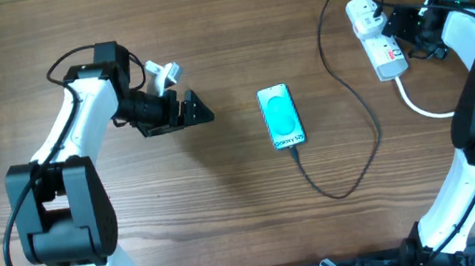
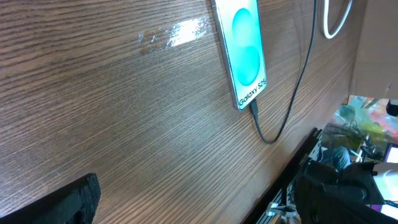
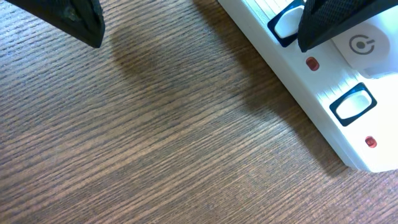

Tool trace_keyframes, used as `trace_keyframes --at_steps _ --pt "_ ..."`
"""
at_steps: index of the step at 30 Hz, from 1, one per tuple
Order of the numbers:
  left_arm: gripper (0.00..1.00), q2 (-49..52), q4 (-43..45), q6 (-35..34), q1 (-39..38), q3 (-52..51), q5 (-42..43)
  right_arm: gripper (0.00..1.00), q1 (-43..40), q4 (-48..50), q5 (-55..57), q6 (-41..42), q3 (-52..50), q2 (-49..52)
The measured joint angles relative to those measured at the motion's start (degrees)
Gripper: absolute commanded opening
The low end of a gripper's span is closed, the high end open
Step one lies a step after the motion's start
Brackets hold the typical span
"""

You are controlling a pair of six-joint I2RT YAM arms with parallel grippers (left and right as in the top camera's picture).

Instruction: Plug charger to phone and switch on socket

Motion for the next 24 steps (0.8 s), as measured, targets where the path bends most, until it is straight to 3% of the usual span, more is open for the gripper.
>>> trace_keyframes --at_steps 24 --pt "1.0 0.0 0.0 0.0 0.0 0.0 0.0 1.0 0.0 -1.99 -0.7 0.17 0.37 -0.02"
